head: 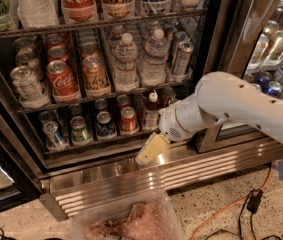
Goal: Pick pepsi can from bottom shelf of fridge
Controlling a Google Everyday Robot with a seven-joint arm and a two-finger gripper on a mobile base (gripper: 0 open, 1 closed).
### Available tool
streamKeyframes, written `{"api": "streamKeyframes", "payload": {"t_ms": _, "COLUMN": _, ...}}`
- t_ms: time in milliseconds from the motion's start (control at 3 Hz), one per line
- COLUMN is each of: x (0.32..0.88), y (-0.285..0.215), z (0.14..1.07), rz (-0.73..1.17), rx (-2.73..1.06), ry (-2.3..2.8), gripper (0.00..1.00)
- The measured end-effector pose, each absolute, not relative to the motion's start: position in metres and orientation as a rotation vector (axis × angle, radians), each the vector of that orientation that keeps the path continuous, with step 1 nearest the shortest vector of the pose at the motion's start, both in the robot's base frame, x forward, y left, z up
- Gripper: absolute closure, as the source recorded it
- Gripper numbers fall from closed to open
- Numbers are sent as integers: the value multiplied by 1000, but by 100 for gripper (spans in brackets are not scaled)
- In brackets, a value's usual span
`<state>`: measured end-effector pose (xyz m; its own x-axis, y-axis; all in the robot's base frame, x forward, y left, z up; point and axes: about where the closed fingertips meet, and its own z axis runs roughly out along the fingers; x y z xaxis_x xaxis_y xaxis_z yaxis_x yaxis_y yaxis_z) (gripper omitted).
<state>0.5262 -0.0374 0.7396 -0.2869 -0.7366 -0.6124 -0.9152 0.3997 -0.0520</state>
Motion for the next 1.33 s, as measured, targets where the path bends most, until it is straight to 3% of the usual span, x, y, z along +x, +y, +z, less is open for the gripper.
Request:
{"api": "streamKeyframes", "payload": {"t_ms": 667, "x": 527, "y": 44, "z": 609, "rz": 722, "rx": -1391, "ry": 2140, "gripper": 0}}
{"api": "streamKeyframes", "payload": {"t_ms": 1333, "x": 535, "y": 44, "z": 604, "rz": 747, "rx": -1328, "ry": 2131, "gripper": 0}}
